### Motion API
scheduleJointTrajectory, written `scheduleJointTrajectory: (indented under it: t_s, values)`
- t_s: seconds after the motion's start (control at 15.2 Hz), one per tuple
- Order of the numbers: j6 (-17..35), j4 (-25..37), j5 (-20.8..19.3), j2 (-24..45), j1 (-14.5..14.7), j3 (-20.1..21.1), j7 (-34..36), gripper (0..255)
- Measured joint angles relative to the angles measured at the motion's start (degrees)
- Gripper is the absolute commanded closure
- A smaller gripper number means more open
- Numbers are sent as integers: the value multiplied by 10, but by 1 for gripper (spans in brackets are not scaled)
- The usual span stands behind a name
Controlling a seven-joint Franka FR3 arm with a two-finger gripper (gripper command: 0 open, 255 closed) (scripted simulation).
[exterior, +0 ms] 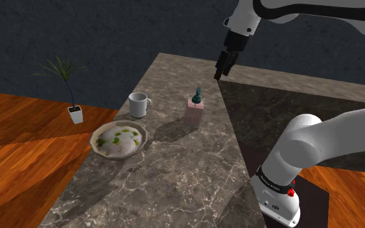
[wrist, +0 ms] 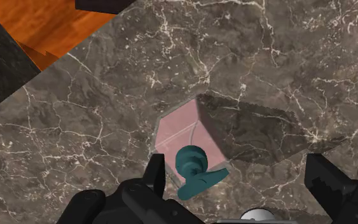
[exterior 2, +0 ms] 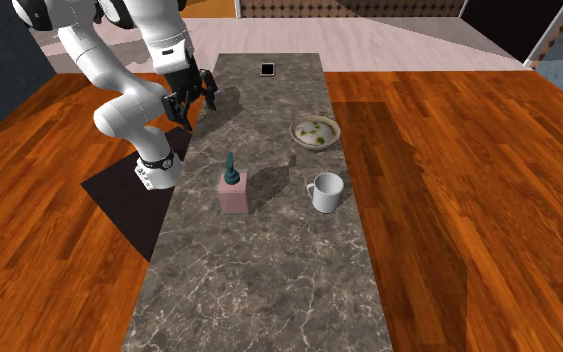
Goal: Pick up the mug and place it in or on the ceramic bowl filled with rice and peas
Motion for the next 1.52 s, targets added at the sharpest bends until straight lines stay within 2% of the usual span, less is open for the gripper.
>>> scheduleJointTrajectory:
  t_s: [0.2,0.86,1.19,1.52]
  values:
    - [16,7,2,24,2,9,8,0]
    - [118,93,-1,226,15,86,86,0]
    - [146,159,-25,330,19,116,128,0]
    - [157,257,-65,455,30,140,179,0]
